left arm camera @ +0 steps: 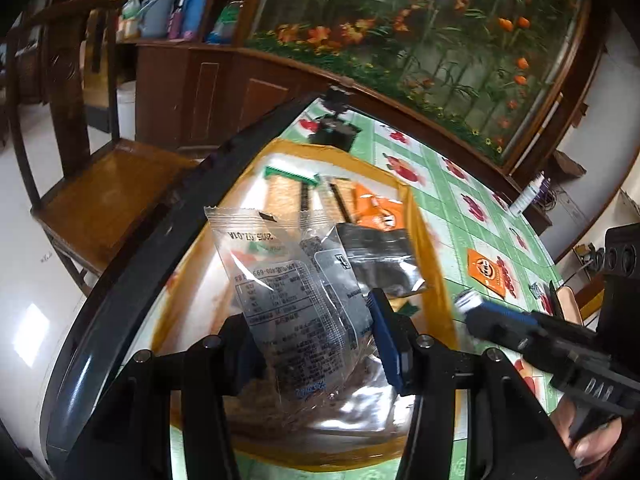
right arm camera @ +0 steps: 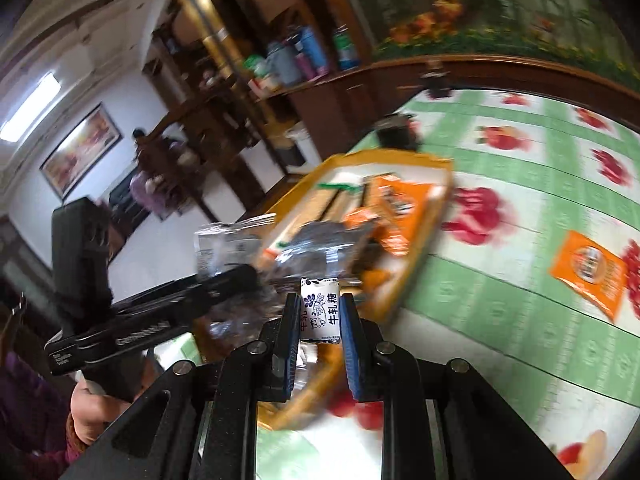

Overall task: Organize snacks
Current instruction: 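Carry both packs over the tray and open both tools to drop them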

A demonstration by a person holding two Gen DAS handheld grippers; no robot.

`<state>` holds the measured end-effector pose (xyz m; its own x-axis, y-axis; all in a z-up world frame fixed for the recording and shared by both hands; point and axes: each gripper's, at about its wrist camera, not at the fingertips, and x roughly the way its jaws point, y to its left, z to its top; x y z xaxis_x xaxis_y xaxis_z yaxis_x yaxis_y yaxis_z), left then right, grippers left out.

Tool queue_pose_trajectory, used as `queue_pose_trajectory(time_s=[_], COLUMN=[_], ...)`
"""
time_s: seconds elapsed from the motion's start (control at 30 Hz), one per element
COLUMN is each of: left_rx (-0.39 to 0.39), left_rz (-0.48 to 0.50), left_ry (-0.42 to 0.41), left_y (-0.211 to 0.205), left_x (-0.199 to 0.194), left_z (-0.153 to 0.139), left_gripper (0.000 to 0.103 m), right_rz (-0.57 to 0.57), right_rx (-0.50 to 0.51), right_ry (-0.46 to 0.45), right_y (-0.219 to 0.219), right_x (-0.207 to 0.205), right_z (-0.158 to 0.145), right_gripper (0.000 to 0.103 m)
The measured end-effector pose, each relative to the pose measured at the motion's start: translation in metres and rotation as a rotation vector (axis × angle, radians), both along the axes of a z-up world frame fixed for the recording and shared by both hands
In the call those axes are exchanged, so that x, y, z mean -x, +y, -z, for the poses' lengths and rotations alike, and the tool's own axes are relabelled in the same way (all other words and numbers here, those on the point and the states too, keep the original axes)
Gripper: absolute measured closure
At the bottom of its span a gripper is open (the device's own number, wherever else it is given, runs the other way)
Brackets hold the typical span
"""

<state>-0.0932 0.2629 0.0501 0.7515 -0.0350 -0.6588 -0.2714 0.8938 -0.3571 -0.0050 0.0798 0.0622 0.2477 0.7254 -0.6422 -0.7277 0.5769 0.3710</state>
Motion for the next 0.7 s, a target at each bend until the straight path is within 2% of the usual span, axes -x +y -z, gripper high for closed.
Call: queue_pose_trajectory(time_s=[0.1,0.27,0.43,0.5,0.57,0.7], left_rx=[-0.006,0.0,0.029,0.044,0.039,0.039], left_rz=[-0.004,0.0,-0.001,0.002,0.0,-0.002], left_ry=[-0.004,-0.005,-0.015,-0.024,-0.026,-0.031], left_y=[0.005,0.01,0.012,0.014,0.014,0.012], left_x=[0.004,0.005,0.007,0.008,0.009,0.01], left_z=[0.001,0.004,0.002,0.0,-0.001,-0.005], left_gripper=[0.053,0.052,0.045,0.044,0.044,0.044], right_rz=[-0.022,-0.009,-0.016,-0.029,-0.026,-0.007], right_rx=[0.043,0.09,0.067,0.034,0.007,-0.036], right_ry=[-0.015,-0.043,-0.03,-0.013,-0.006,-0.003], right_y=[0.023,0.035,0.03,0.024,0.018,0.005], right_x=[0.007,0.007,0.004,0.003,0.002,-0.004], right_z=[0.011,0.028,0.022,0.017,0.012,0.003], right_gripper=[0.081,0.081,0.08,0.075,0.063,0.058])
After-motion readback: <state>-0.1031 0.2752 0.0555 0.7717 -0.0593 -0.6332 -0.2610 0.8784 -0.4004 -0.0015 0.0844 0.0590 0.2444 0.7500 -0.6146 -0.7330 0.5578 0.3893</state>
